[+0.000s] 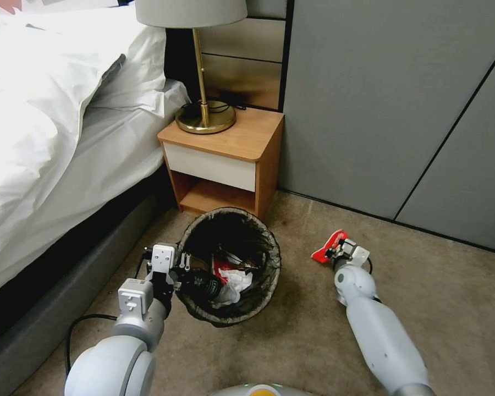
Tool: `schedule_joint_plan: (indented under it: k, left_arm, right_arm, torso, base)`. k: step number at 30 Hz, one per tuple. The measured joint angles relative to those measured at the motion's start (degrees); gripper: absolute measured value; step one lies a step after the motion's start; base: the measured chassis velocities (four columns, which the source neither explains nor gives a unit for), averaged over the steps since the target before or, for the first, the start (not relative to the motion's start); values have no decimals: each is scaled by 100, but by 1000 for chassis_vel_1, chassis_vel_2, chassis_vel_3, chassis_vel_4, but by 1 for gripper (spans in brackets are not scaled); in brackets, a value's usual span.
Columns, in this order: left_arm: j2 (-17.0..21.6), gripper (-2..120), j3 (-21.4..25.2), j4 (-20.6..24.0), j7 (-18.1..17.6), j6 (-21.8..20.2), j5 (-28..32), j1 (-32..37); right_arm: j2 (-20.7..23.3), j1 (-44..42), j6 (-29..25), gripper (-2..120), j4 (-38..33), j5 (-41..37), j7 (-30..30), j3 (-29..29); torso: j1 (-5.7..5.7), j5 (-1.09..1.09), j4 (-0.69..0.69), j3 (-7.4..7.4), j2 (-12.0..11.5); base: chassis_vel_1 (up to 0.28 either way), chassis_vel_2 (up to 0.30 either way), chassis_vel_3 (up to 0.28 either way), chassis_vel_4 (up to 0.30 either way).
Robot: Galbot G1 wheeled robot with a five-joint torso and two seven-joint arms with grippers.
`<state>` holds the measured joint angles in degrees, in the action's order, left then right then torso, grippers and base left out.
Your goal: Pick up the trash bin, then pick up the garbage from the floor and place it into the trash bin.
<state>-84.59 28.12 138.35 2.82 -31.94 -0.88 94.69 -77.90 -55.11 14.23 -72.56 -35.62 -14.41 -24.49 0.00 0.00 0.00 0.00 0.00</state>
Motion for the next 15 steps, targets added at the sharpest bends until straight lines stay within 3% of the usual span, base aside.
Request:
schedule_joint_plan:
  k: [1, 3, 6, 12, 15]
  left_arm:
    - [-3, 5, -16, -12, -28, -5, -7, -4]
    - [-4, 5, -24, -15, -49, -14, -7, -4]
    - [21, 5, -21, -14, -89, -74, 3, 19]
    - [80, 5, 6, 8, -97, -127, 15, 40]
    - [120, 5, 12, 29, -149, -250, 43, 41]
  right_arm:
    - [121, -191, 67, 0, -504, 74, 169, -12]
    - [162, -270, 100, 0, -689, 77, 230, -10]
    - [435, -809, 202, 0, -1877, 175, 671, 6]
    - [651, -1112, 148, 0, -2682, 309, 1073, 9]
    - [932, -1326, 270, 0, -3446, 233, 1259, 35]
  torso:
    - [0, -3, 0, 0, 0]
    - [0, -2, 0, 0, 0]
    - [0, 0, 0, 0, 0]
    - [0, 0, 1, 0, 0]
    - [-1, 0, 0, 0, 0]
  base:
    - [0, 0, 0, 0]
    - [0, 0, 0, 0]
    - [0, 0, 0, 0]
    - [0, 0, 0, 0]
    - [0, 0, 0, 0]
